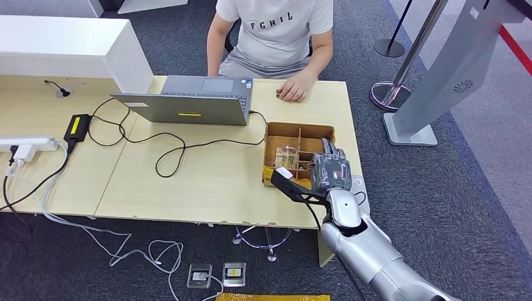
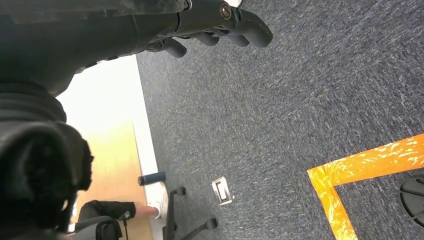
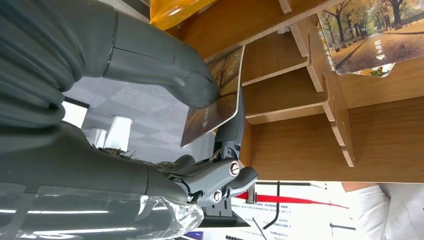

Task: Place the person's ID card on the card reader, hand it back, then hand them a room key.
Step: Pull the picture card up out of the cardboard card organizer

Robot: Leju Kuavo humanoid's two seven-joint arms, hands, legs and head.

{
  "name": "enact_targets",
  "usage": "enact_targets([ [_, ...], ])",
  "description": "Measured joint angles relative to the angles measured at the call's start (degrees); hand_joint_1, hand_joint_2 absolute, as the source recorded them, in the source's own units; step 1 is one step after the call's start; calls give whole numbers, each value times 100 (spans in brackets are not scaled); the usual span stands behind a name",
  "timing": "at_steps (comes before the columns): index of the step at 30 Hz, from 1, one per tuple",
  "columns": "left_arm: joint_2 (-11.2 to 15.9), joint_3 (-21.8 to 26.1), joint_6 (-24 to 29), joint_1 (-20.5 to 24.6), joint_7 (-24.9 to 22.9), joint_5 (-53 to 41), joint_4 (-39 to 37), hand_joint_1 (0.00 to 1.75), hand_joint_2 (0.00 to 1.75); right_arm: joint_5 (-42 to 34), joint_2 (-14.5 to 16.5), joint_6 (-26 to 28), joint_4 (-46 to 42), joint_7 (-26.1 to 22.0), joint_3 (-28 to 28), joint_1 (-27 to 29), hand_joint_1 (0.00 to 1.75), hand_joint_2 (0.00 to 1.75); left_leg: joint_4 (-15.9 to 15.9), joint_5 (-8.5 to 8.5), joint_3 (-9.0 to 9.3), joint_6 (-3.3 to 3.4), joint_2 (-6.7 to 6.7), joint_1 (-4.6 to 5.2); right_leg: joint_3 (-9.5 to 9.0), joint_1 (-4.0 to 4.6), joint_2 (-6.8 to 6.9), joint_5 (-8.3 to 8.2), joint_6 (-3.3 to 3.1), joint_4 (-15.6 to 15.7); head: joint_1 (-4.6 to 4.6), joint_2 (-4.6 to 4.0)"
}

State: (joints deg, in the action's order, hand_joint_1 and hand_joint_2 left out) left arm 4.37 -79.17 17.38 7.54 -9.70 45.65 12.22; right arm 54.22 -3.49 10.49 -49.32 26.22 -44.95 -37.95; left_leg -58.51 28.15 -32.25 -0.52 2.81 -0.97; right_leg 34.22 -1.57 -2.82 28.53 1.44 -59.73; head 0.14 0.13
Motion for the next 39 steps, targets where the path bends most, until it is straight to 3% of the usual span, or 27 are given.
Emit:
enact_targets([
  [23,0,0,-41,0,0,-125,0,0,0,-217,21,190,68,-86,101,138,175,175,0,0,3,0,0,0,-1,0,0,0,0,0,1,0],
  [29,0,0,-42,-3,-2,-143,0,0,0,-549,33,1015,-170,-398,238,171,175,175,0,0,-1,0,-1,0,-1,0,-2,-2,0,-1,1,0],
  [39,-10,0,-14,-3,63,-280,0,0,0,-533,21,1536,-1308,-584,305,-267,175,175,0,0,3,0,-4,0,0,0,-6,-1,-1,-1,1,0],
])
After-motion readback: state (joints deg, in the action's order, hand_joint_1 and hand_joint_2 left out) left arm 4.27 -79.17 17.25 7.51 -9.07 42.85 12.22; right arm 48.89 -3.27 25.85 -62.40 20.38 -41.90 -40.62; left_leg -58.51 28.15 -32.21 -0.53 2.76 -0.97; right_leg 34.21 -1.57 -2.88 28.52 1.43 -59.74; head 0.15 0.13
